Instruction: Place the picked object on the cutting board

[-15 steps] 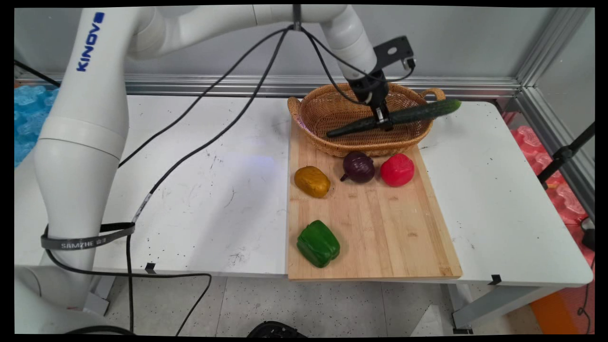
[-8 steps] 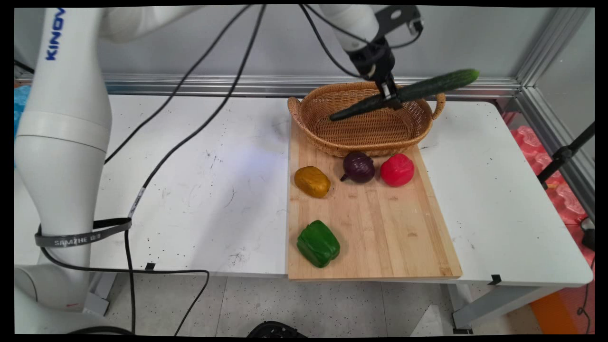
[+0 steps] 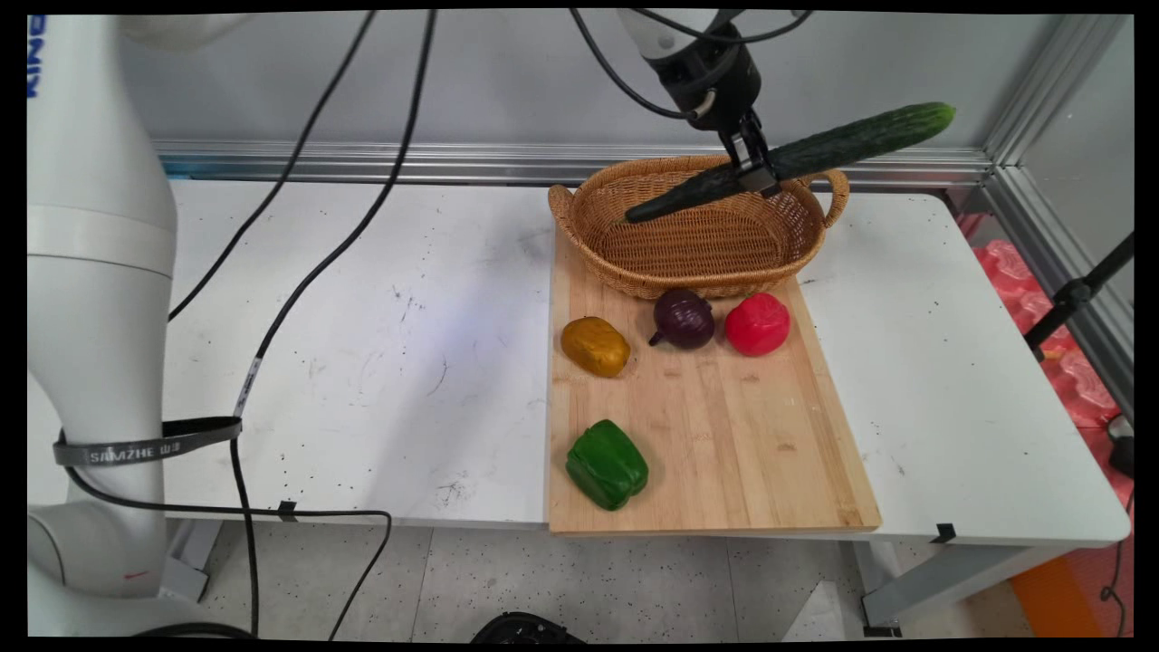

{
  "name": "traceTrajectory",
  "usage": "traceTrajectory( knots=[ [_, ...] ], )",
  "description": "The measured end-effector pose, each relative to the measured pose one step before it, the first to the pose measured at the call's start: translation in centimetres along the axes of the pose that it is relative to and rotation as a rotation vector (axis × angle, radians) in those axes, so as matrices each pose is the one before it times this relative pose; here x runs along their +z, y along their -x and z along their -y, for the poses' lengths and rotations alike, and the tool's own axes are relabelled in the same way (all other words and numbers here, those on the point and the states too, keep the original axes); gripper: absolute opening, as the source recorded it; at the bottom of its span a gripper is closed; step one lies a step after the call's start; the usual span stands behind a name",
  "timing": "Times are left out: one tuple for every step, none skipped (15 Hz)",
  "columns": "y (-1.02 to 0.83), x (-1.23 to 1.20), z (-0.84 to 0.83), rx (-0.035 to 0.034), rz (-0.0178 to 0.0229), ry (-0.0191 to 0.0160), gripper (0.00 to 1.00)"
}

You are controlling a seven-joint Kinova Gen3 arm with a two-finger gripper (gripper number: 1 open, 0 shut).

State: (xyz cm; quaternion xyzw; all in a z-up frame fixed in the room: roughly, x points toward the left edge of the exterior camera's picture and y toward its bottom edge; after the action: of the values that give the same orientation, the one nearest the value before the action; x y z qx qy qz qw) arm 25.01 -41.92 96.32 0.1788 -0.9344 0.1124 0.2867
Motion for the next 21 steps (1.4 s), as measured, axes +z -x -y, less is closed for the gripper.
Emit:
traceTrajectory(
  knots=[
    [0.05,-0.704,-1.007,0.00839,0.0024,0.0112,0.0],
    [0.061,-0.523,-0.893,0.0073,0.00267,0.01014,0.0],
    [0.061,-0.29,-0.642,0.00535,0.0027,0.0074,0.0],
    [0.13,-0.372,-0.917,0.00426,0.00341,0.01138,0.0],
    [0.116,-0.182,-0.659,0.0026,0.00319,0.00849,0.0],
    [0.237,-0.18,-1.004,0.0021,0.00618,0.01254,0.0],
    [0.171,-0.048,-0.63,0.00145,0.00439,0.00776,0.0],
    [0.261,0.004,-0.963,0.00337,0.00704,0.01068,0.0],
    [0.319,0.126,-1.057,0.00447,0.00965,0.01086,0.0],
    [0.282,0.298,-0.942,0.00431,0.01033,0.00838,0.0],
    [0.231,0.259,-0.741,0.00287,0.00812,0.00619,0.0],
    [0.236,0.465,-0.76,0.00343,0.01008,0.00524,0.0],
    [0.218,0.544,-0.573,0.0028,0.01041,0.00277,0.0],
    [0.195,0.595,-0.513,0.00311,0.01036,0.00186,0.0],
    [0.154,0.571,-0.374,0.00193,0.00936,0.00106,0.0],
    [0.235,0.952,-0.555,0.00026,0.01437,0.0007,0.0],
    [0.174,0.772,-0.368,-0.00118,0.01139,0.00027,0.0],
    [0.108,0.838,-0.323,-0.00082,0.01108,0.00059,0.0],
    [0.064,0.558,-0.198,-0.00092,0.0075,0.00034,0.0],
    [0.047,0.859,-0.277,-0.00075,0.01096,0.00048,0.0],
    [0.025,1.417,-0.393,-0.00252,0.01799,0.00028,0.0]
  ],
)
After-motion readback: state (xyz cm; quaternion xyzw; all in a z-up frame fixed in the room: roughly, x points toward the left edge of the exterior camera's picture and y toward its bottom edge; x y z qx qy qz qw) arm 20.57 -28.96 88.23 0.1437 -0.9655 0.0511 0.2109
